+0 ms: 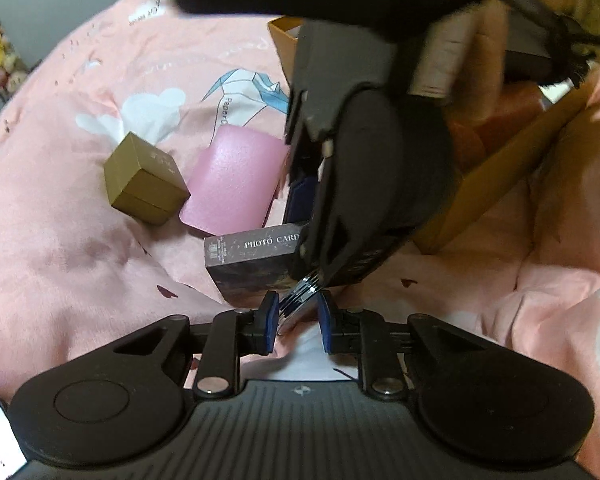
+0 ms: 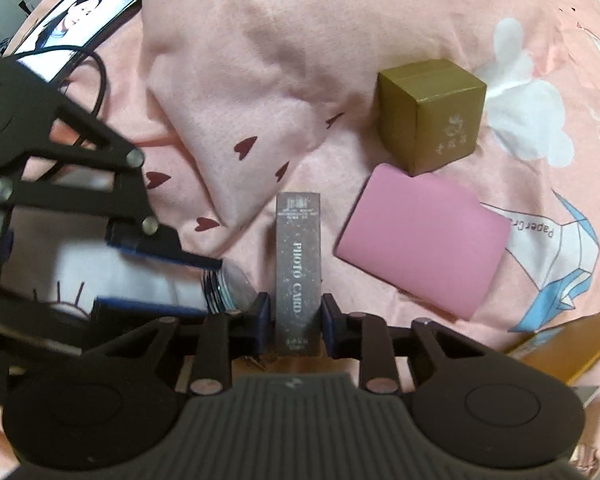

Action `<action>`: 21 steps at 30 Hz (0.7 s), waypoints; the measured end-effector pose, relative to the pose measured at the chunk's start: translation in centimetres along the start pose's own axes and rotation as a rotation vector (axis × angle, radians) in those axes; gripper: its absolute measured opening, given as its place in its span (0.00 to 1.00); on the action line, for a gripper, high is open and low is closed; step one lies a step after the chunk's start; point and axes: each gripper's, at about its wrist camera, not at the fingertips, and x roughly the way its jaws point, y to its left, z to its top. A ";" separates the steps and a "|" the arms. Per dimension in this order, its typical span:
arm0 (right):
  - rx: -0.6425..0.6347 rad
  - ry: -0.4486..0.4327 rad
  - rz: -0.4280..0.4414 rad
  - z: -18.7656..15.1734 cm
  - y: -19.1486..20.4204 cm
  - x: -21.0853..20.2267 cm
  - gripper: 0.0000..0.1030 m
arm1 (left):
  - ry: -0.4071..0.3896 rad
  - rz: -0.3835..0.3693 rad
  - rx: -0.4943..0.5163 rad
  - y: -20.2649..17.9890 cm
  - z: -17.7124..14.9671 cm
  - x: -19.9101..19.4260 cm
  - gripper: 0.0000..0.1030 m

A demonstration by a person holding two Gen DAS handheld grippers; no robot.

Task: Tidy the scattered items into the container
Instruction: 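Grasp the dark photo card box upright with the right tool, then carry the photo card box with the right tool over the box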

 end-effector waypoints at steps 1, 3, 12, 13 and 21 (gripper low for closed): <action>0.004 -0.007 0.001 0.0 0.0 0.2 0.30 | -0.004 0.020 0.027 -0.5 -0.2 0.0 0.24; 0.016 -0.019 0.001 -0.4 0.1 0.1 0.28 | -0.012 0.063 0.087 -1.6 -0.4 0.1 0.24; 0.029 -0.070 -0.038 -1.6 0.9 -0.2 0.25 | -0.040 0.215 0.298 -5.1 -1.2 1.3 0.24; 0.035 -0.079 -0.046 -1.8 0.9 -0.3 0.25 | -0.043 0.224 0.314 -5.4 -1.2 1.3 0.24; 0.131 -0.197 -0.072 -2.8 0.4 -3.0 0.24 | -0.072 0.203 0.333 -5.3 -1.5 0.7 0.16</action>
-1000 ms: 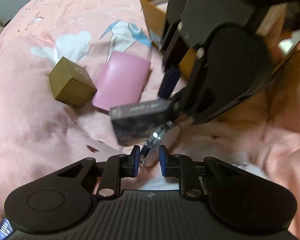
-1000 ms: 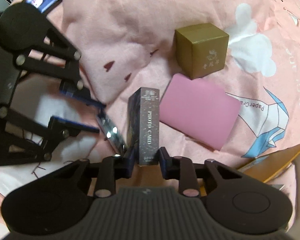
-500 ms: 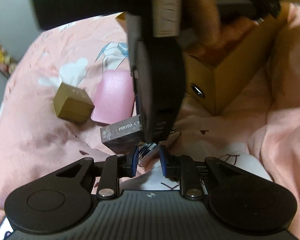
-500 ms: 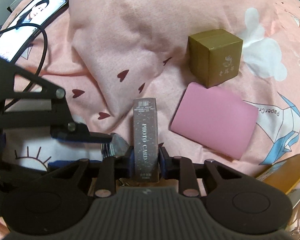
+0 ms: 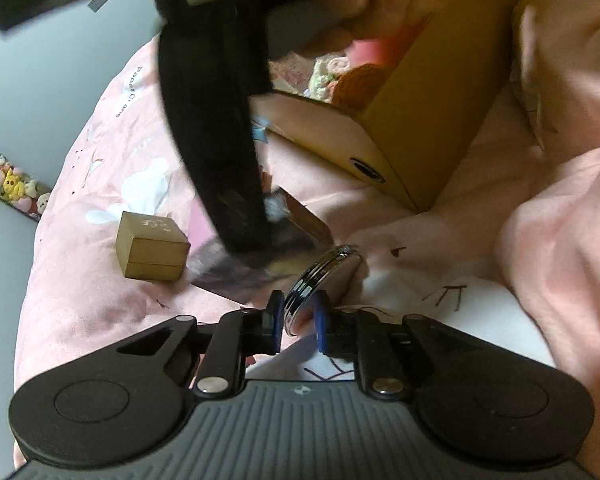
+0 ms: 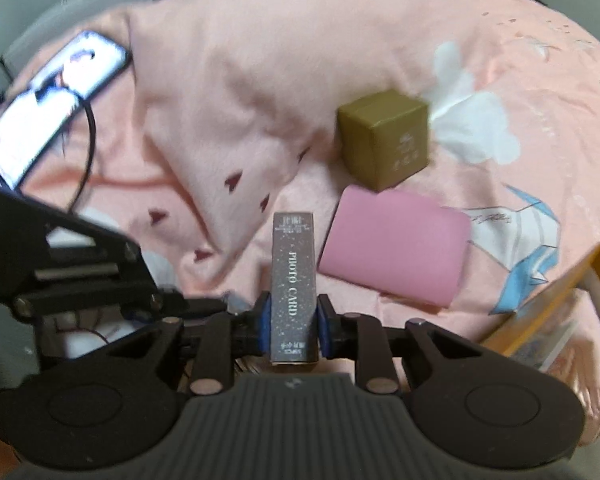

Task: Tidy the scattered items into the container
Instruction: 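Carry the photo card box with the right tool over the box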

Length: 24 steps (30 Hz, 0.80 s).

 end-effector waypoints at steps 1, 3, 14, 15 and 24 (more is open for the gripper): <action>0.022 -0.023 0.004 0.0 -0.2 -0.5 0.24 | -0.004 -0.008 0.007 0.0 0.0 -0.1 0.15; 0.061 -0.077 0.014 0.0 -0.5 -1.4 0.24 | -0.008 -0.027 0.008 0.2 0.0 -0.2 0.14; 0.228 -0.358 -0.057 -1.7 -1.6 -13.2 0.24 | 0.007 -0.057 0.030 0.0 0.3 0.2 0.16; 0.244 -0.380 -0.075 -2.2 -1.9 -14.2 0.24 | 0.008 -0.061 0.026 -0.1 0.3 0.1 0.17; 0.511 -0.458 -0.282 -10.5 -5.9 -21.2 0.24 | 0.015 -0.080 -0.072 0.8 0.5 -0.5 0.11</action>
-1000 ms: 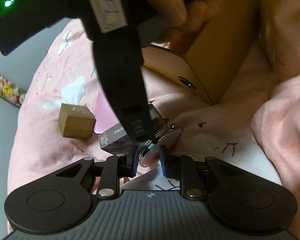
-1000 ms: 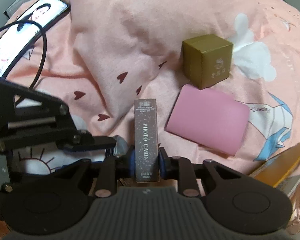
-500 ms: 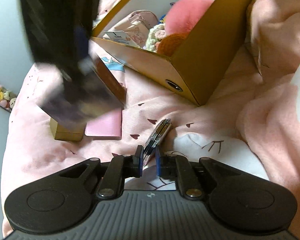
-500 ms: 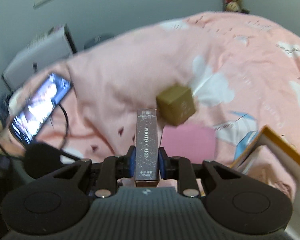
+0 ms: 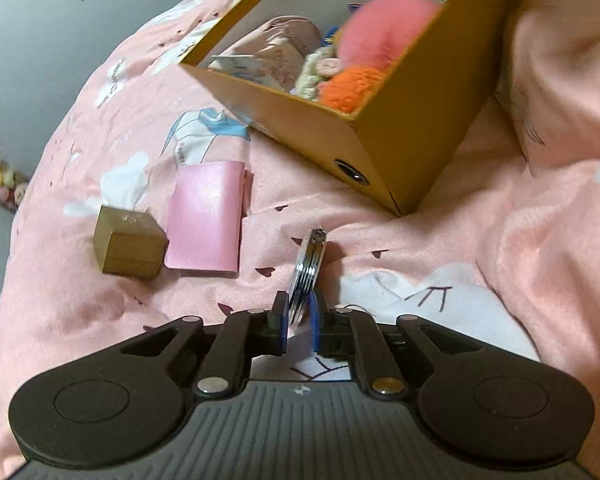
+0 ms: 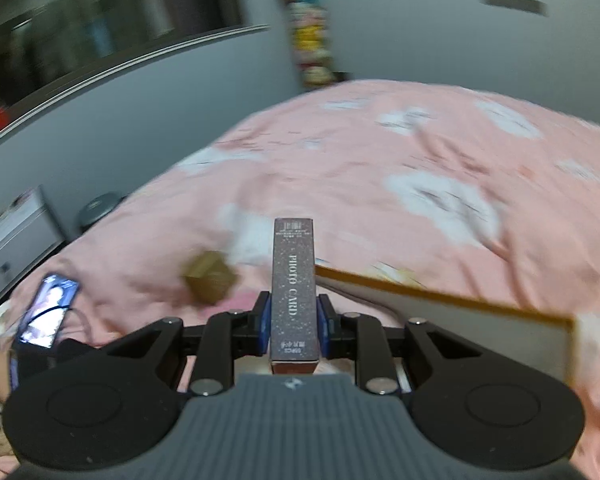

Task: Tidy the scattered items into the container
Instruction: 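Carry the photo card box with the right tool over the box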

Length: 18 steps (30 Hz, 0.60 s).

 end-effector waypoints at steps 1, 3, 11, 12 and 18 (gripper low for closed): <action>0.030 0.002 -0.023 -0.5 -0.8 -0.3 0.24 | 0.000 -0.005 -0.027 0.2 0.0 -0.1 0.11; 0.097 0.009 -0.062 -1.8 -2.6 -0.9 0.24 | 0.001 -0.019 -0.086 0.8 0.0 -0.6 0.10; 0.166 0.097 -0.178 -5.5 -6.4 -0.5 0.24 | -0.034 -0.030 -0.289 4.2 0.6 -1.6 0.00; 0.161 0.108 -0.193 -5.6 -6.9 -0.4 0.24 | -0.045 -0.032 -0.314 4.7 0.8 -1.6 0.00; 0.256 0.125 -0.209 -5.7 -9.9 1.9 0.24 | -0.084 -0.030 -0.400 6.5 1.8 -2.4 0.00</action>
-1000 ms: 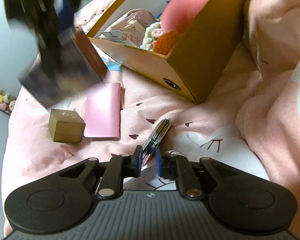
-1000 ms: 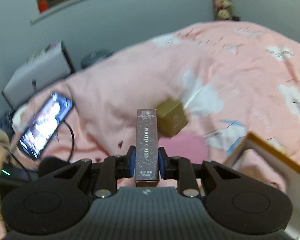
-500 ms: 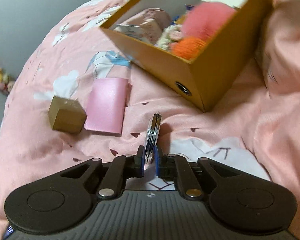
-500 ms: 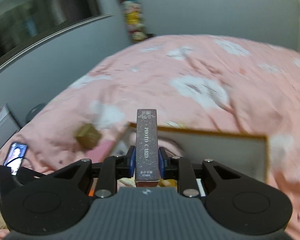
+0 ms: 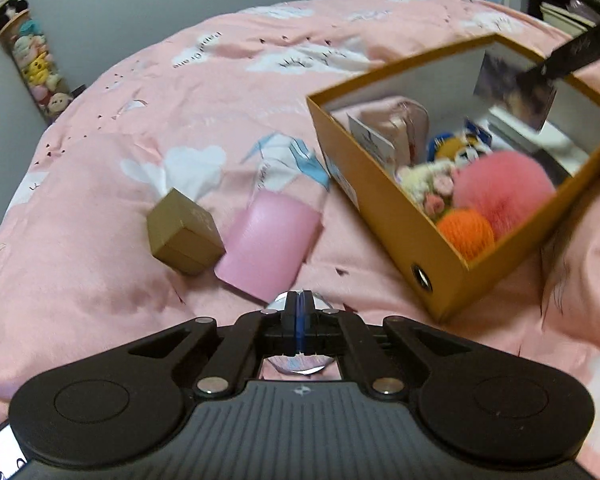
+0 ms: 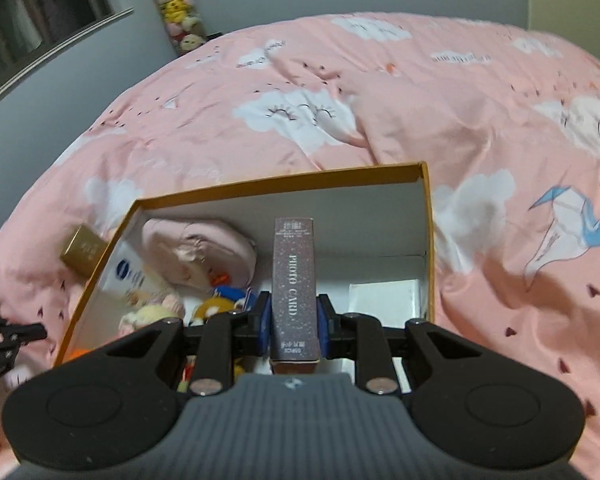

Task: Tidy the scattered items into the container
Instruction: 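Carry the photo card box with the right tool over the box, then lower the photo card box into the box and open the right tool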

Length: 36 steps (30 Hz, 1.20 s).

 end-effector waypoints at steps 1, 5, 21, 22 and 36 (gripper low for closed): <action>0.012 0.005 -0.003 0.0 0.1 0.5 0.24 | 0.004 -0.001 -0.003 0.1 0.1 0.1 0.00; 0.069 0.050 -0.015 -0.2 -0.1 3.1 0.24 | 0.036 0.011 0.042 0.0 -0.2 0.9 0.02; 0.144 0.208 -0.026 0.1 0.8 6.4 0.25 | 0.201 0.001 -0.046 1.5 -0.9 4.4 0.35; 0.131 0.213 -0.041 0.1 0.9 6.5 0.25 | 0.214 -0.001 -0.060 1.6 -0.9 4.7 0.37; -0.070 0.241 -0.184 -0.1 1.6 6.1 0.31 | 0.246 -0.013 -0.122 2.2 -1.1 5.5 0.43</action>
